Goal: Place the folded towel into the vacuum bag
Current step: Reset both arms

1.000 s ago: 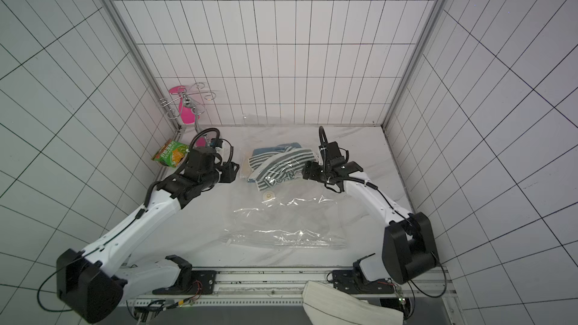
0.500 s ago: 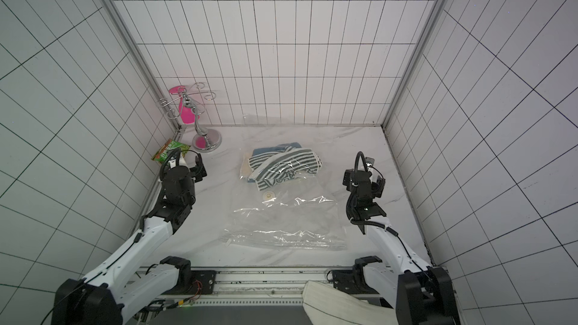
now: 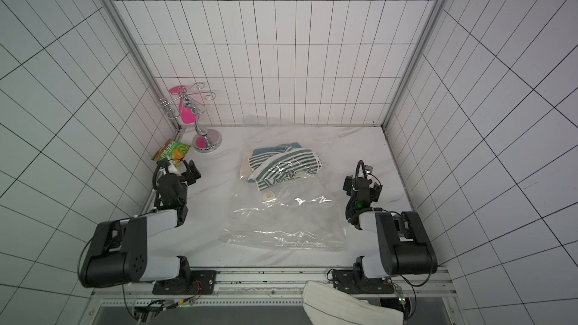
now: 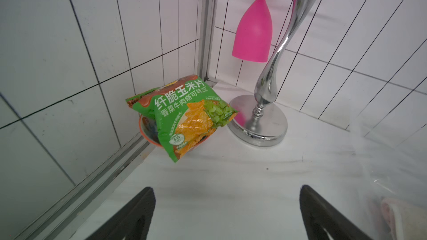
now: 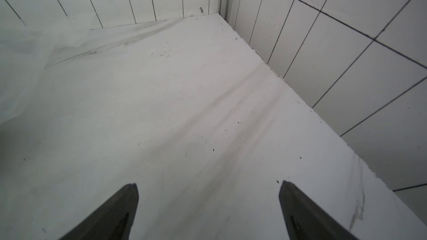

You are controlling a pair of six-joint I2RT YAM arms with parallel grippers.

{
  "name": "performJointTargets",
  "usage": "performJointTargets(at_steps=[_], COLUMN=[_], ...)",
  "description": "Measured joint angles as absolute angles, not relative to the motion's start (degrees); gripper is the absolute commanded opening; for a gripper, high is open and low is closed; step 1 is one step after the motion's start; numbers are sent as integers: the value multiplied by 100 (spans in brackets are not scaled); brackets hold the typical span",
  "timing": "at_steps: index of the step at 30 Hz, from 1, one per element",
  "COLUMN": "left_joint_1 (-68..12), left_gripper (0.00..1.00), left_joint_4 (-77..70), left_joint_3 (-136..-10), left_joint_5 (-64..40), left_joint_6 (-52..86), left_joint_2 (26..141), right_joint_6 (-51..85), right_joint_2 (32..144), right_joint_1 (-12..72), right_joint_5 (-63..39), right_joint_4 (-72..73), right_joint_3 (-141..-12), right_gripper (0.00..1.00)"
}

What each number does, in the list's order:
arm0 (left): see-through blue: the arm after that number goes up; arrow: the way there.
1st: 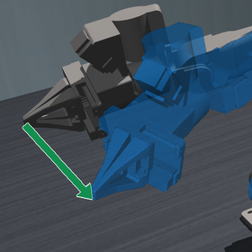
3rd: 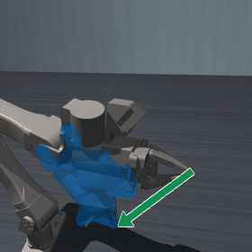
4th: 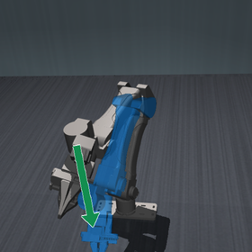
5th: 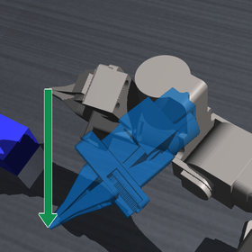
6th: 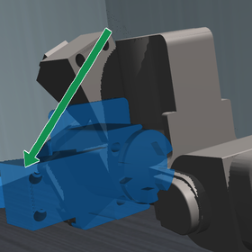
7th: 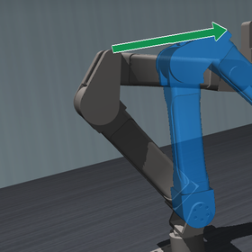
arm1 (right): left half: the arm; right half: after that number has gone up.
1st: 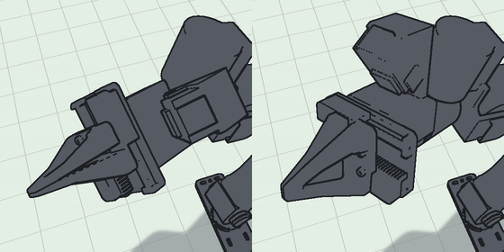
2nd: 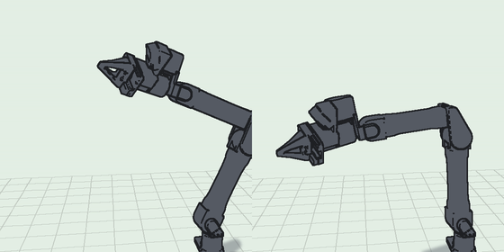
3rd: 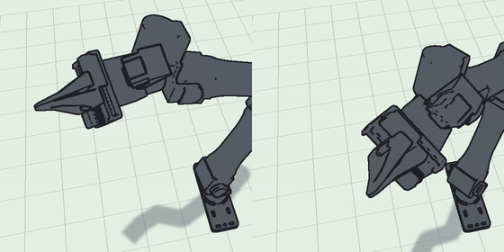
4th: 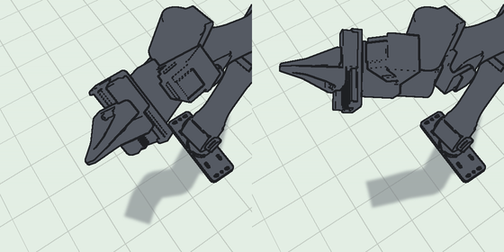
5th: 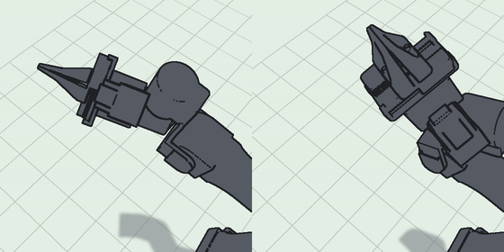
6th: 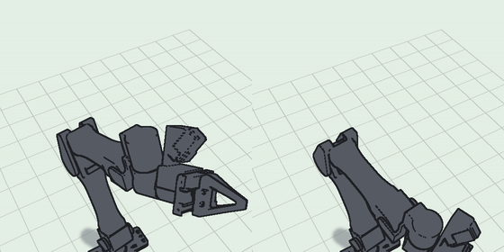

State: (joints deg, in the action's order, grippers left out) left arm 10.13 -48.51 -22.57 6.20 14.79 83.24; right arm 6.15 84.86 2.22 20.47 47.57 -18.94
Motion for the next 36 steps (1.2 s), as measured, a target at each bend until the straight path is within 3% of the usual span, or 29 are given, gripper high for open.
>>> performJointTargets(at_steps=[4, 7, 9, 12, 17, 36], left_joint_1=[958, 410, 80, 89, 279, -71], left_gripper=[98, 98, 98, 98, 98, 99], left_joint_4=[-5089, -3883, -3905, -4654, -4609, -4512], left_joint_3=[-2121, -2303, -2486, -2484, -2353, -2434], left_joint_5=[-67, 327, 495, 762, 624, 1439], left_joint_6=[1793, 1393, 1122, 963, 801, 703], left_joint_2=[8337, 7367, 7218, 8009, 9255, 9006], right_joint_6=[508, 517, 517, 517, 517, 517], right_joint_2=[8805, 8823, 8829, 8827, 8827, 8827], right_joint_1=[183, 73, 71, 71, 71, 71], right_joint_5=[1643, 1575, 1562, 1525, 1483, 1463], right_joint_4=[4963, 4941, 4987, 4952, 4952, 4952], right_joint_3=[-1935, -2012, -2051, -2082, -2093, -2095], right_gripper=[99, 99, 99, 99, 99, 99])
